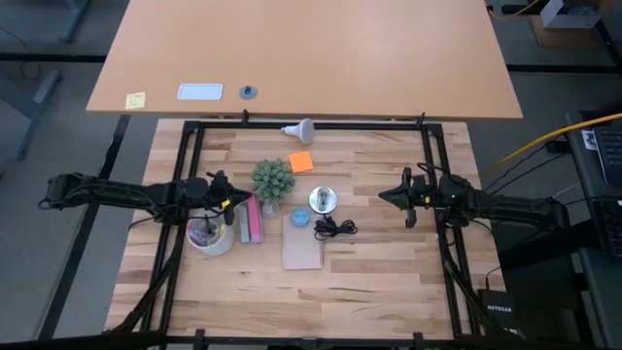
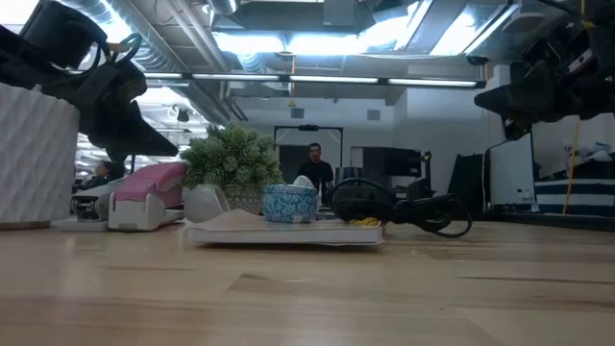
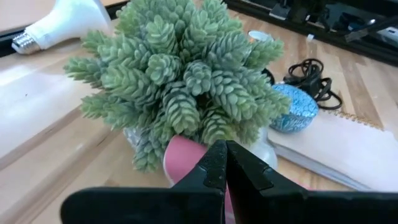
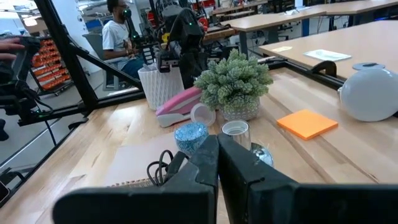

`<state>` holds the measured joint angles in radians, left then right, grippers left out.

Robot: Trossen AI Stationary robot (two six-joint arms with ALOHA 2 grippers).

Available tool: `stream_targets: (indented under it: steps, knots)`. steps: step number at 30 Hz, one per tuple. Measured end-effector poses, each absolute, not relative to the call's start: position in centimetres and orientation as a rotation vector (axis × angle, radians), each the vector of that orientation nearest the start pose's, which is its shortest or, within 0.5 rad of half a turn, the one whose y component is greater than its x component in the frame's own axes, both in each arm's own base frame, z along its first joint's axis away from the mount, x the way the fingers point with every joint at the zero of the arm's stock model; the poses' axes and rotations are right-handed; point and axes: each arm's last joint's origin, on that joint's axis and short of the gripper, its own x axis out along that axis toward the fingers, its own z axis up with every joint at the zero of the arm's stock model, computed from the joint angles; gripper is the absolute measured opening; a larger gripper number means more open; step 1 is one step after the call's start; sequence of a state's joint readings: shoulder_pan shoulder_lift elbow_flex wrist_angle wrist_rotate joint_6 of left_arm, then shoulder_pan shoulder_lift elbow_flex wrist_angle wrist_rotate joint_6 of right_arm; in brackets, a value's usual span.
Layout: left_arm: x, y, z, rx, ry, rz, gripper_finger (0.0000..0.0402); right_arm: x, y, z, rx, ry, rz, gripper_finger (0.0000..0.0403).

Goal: Screw lightbulb
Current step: Return to Home Position

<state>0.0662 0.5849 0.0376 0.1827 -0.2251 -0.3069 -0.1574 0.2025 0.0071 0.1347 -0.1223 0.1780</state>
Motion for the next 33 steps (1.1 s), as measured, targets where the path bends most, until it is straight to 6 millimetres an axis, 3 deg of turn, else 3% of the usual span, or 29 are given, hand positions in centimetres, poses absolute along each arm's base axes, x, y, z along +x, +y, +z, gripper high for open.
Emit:
stream_targets:
  steps: [11,16,33]
  knots:
    - [11.6,1.4,13.5,-0.266,0.383,0.35,0.0,10.1,-1.2,16.4,0.181,0.021,-0.039,0.0012]
    - [11.5,1.4,13.9,-0.27,0.343,0.344,0.0,9.6,-1.2,17.0,0.17,-0.053,-0.033,0.0012]
    - [10.9,1.4,15.2,-0.283,0.206,0.325,0.0,9.6,-1.2,16.9,0.171,-0.047,-0.032,0.0012]
